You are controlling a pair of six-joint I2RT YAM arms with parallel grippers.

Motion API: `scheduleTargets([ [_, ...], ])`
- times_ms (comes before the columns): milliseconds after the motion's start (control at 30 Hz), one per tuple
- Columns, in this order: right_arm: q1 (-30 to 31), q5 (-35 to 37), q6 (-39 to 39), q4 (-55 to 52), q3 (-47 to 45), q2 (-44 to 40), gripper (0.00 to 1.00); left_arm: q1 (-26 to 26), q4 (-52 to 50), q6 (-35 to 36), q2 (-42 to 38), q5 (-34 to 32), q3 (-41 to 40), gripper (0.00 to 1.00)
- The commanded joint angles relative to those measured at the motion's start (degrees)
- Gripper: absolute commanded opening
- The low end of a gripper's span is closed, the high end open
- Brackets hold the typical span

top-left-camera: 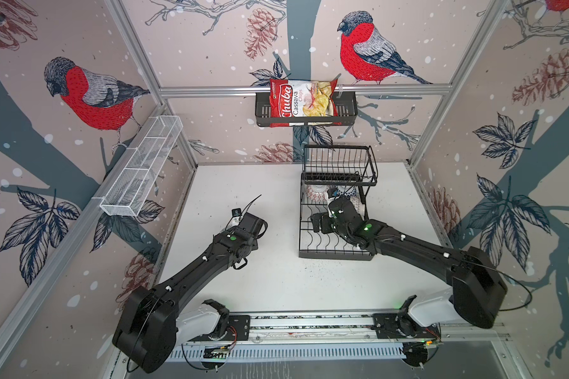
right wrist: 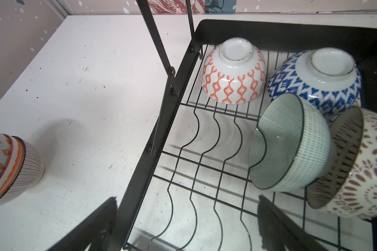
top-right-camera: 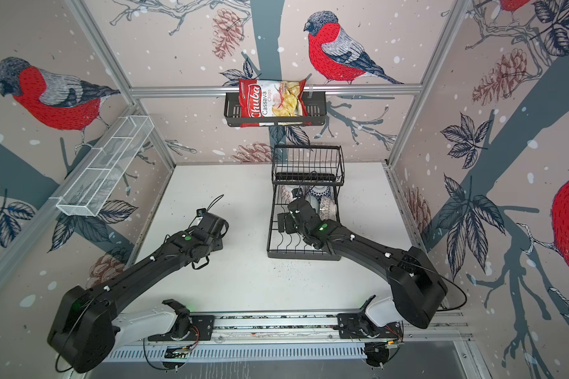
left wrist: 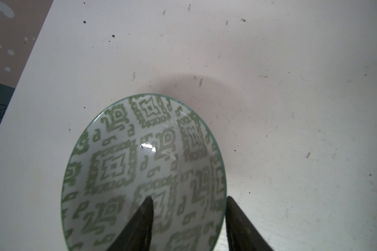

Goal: Load bowls into a dish rack
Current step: Pick up the bowl from the stack of bowls.

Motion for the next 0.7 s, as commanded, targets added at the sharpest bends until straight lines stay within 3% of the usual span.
scheduleTargets([
  [0, -0.01, -0.18, -0.14, 0.99, 0.05, 0.31, 1.00, 0.27, 0.25, 0.25, 0.87, -1.16, 0.02, 0.51],
  [500, -0.07, -0.09, -0.30, 0.99, 0.01, 1.23, 1.00, 0.76, 2.36, 2.63, 1.67, -0.01, 0.89, 0.24],
  [667, -0.07, -0.31, -0.30, 1.11, 0.23, 1.68, 1.00, 0.82, 2.52, 3.19, 1.76, 0.20, 1.40, 0.19],
])
